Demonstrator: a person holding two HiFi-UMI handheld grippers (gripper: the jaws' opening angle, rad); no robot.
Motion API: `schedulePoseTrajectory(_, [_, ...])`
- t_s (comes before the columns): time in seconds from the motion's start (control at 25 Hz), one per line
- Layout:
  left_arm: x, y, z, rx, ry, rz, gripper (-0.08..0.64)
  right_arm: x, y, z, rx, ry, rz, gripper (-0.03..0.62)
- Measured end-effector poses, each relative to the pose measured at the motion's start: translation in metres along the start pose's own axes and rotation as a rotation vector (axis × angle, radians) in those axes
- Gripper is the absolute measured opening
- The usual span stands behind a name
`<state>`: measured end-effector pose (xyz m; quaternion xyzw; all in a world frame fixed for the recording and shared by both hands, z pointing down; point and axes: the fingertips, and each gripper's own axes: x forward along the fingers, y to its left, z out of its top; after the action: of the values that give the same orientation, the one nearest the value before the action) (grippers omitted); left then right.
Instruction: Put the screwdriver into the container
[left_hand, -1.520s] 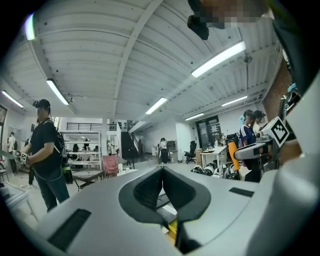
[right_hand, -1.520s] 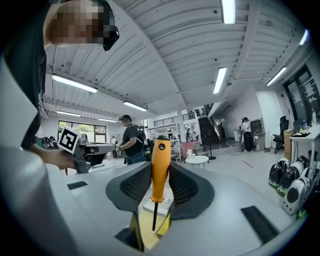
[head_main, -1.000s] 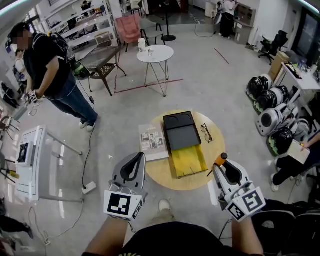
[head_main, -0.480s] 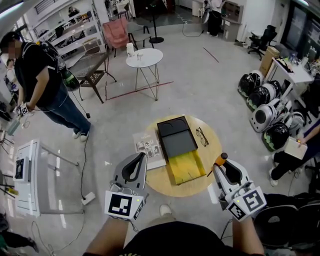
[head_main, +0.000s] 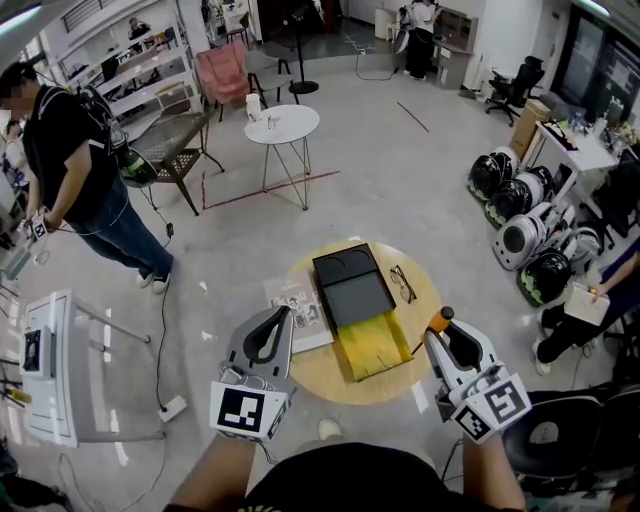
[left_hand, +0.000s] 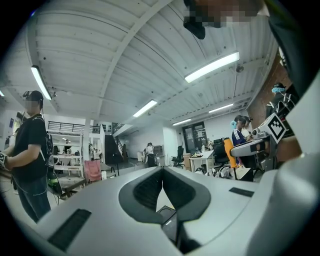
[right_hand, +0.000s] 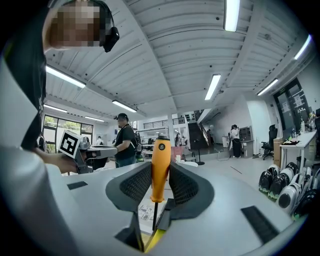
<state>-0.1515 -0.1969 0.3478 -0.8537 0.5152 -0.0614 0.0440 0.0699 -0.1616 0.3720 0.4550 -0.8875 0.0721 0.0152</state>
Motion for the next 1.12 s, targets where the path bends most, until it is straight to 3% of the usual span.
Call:
schedulePoseTrajectory(0.4, [-0.002,0.014,-0.010,-0.005,0.009,-0.020,0.017,0.011,0.014,0.004,0.009,-0.006,-0.008,0.123])
schedulePoseTrajectory(0.68, [0.010,-0.002,-0.018,-0.005,0.026,-0.035,0.017,0.013,0.013,0.001,0.019,-0.002,0.022,0.123])
schedulePoseTrajectory(1.12, [0.031,-0.006,-0.016,-0.002,0.042,0.092,0.017,0.042,-0.009,-0.016,0.015,0.067,0.182,0.123])
